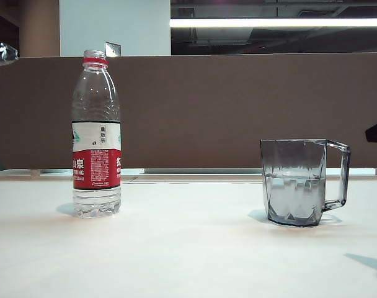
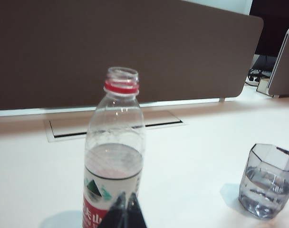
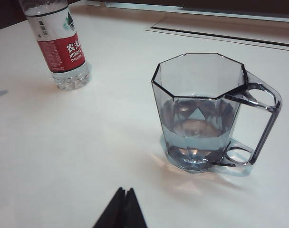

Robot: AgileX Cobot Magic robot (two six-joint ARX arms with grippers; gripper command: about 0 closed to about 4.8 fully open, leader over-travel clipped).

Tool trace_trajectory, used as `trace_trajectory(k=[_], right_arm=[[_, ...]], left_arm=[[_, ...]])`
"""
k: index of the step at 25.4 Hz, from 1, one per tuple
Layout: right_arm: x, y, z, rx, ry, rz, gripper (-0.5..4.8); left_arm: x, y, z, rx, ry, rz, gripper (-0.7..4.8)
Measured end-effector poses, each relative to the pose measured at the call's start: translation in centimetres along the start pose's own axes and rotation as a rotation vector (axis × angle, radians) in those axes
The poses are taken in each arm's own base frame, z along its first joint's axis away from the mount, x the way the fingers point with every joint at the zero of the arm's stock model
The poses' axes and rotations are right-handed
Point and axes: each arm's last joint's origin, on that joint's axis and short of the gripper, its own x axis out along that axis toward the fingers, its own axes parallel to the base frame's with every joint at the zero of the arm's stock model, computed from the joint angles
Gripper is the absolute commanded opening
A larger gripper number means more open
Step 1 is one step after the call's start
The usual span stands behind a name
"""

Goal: Pick up the mineral water bottle with the left hand on the table and pour water into the mug until it's half full.

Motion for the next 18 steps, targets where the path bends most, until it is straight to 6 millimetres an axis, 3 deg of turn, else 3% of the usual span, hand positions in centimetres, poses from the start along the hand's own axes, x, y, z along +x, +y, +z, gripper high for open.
trace_trajectory(k=[8, 18], right_arm=[[0.0, 0.0, 0.0, 0.000, 0.000, 0.000, 0.02], [0.0, 0.0, 0.0, 0.000, 0.000, 0.000, 0.02]], left_arm=[[-1.9, 1.8, 2.0, 0.057, -0.198, 0.192, -0.06], [-2.9, 3.0, 2.5, 0.094, -0.243, 0.337, -0.06]])
